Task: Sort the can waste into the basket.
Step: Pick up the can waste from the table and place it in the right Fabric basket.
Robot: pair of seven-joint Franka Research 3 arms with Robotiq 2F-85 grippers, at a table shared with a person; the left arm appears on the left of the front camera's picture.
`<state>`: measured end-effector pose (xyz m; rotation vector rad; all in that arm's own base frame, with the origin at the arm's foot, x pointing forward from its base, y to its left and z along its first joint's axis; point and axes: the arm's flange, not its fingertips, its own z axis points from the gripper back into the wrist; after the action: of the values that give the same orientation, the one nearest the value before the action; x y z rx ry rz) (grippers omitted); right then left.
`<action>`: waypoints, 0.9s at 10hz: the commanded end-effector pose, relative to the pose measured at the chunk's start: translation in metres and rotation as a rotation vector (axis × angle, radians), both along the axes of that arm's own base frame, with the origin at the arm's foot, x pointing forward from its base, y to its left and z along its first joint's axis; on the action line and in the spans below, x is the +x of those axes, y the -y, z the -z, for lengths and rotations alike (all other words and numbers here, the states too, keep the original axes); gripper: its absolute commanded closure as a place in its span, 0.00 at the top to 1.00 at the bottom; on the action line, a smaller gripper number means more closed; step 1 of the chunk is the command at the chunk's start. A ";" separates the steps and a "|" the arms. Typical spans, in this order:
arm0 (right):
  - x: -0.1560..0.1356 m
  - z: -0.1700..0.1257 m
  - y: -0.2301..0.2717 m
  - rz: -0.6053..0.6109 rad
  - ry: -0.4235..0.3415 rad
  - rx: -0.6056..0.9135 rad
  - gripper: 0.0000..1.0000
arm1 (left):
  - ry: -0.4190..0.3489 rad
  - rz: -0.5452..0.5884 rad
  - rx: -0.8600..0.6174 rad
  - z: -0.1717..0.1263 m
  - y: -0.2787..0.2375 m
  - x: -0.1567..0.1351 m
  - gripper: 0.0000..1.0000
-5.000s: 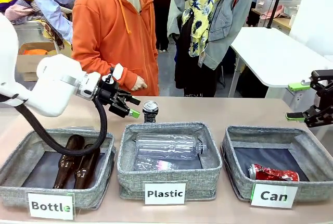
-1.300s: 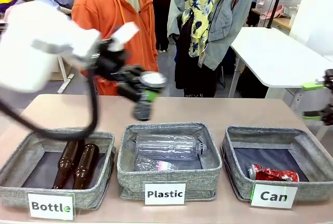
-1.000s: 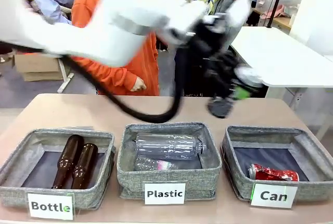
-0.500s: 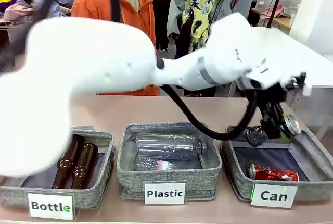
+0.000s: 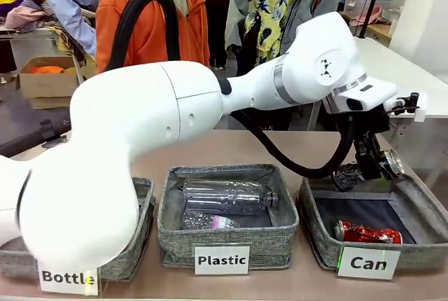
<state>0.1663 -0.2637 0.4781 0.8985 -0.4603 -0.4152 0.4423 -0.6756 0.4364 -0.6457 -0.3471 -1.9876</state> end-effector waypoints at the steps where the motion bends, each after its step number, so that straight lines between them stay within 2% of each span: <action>1: -0.001 -0.001 0.002 0.011 -0.017 -0.004 1.00 | 0.020 -0.011 0.026 -0.015 0.044 0.028 0.39; 2: -0.001 -0.001 0.002 0.011 -0.017 -0.004 1.00 | 0.026 0.002 0.022 -0.018 0.041 0.029 0.47; 3: -0.001 -0.001 0.002 0.011 -0.017 -0.004 1.00 | 0.036 0.012 0.028 -0.020 0.039 0.029 0.95; 4: -0.001 -0.001 0.002 0.011 -0.017 -0.004 1.00 | 0.032 0.006 0.028 -0.020 0.037 0.027 1.00; 9: -0.001 -0.001 0.002 0.011 -0.017 -0.004 1.00 | 0.029 0.009 0.036 -0.019 0.026 0.024 1.00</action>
<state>0.1656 -0.2643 0.4781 0.8991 -0.4620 -0.4167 0.4435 -0.6738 0.4409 -0.6360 -0.3428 -2.0003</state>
